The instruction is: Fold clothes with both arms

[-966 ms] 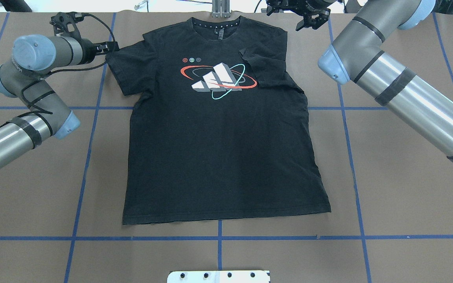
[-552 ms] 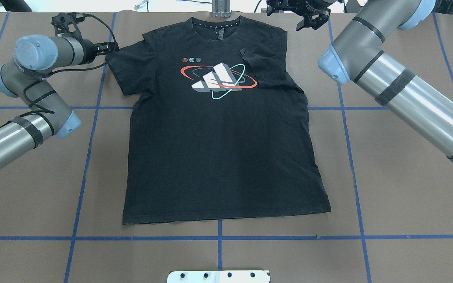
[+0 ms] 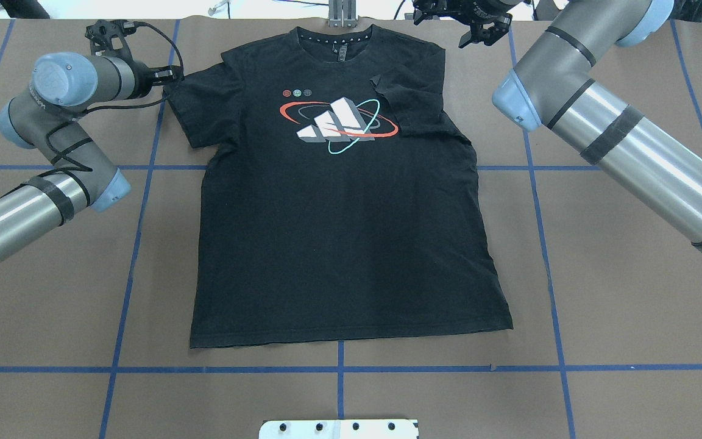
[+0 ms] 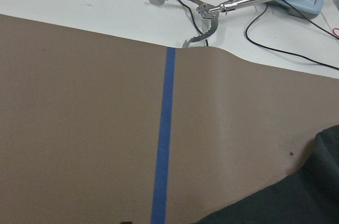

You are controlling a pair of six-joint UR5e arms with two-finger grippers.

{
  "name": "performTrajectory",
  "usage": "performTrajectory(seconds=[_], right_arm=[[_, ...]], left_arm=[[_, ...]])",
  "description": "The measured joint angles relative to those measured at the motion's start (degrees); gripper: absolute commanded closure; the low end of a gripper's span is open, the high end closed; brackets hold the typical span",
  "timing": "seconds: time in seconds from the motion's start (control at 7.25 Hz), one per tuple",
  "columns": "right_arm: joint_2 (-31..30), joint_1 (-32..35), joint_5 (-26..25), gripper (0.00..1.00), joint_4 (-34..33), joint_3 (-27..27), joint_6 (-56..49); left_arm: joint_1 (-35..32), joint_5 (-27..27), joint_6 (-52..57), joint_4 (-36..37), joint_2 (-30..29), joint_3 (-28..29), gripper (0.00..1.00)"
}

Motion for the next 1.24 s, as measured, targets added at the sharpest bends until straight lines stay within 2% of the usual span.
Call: performTrajectory(seconds=[0.41, 1.1, 1.24], right_arm=[[0.1, 0.0, -0.1, 0.01, 0.0, 0.0, 0.0], [0.1, 0.0, -0.1, 0.01, 0.0, 0.0, 0.0], [0.1, 0.0, -0.1, 0.01, 0.0, 0.0, 0.0]], left_arm=[[0.0, 0.0, 0.5, 0.0, -0.1, 0.5, 0.49], [0.1, -0.1, 0.6, 0.0, -0.3, 0.8, 0.51], [0.1, -0.1, 0.6, 0.0, -0.3, 0.9, 0.54]])
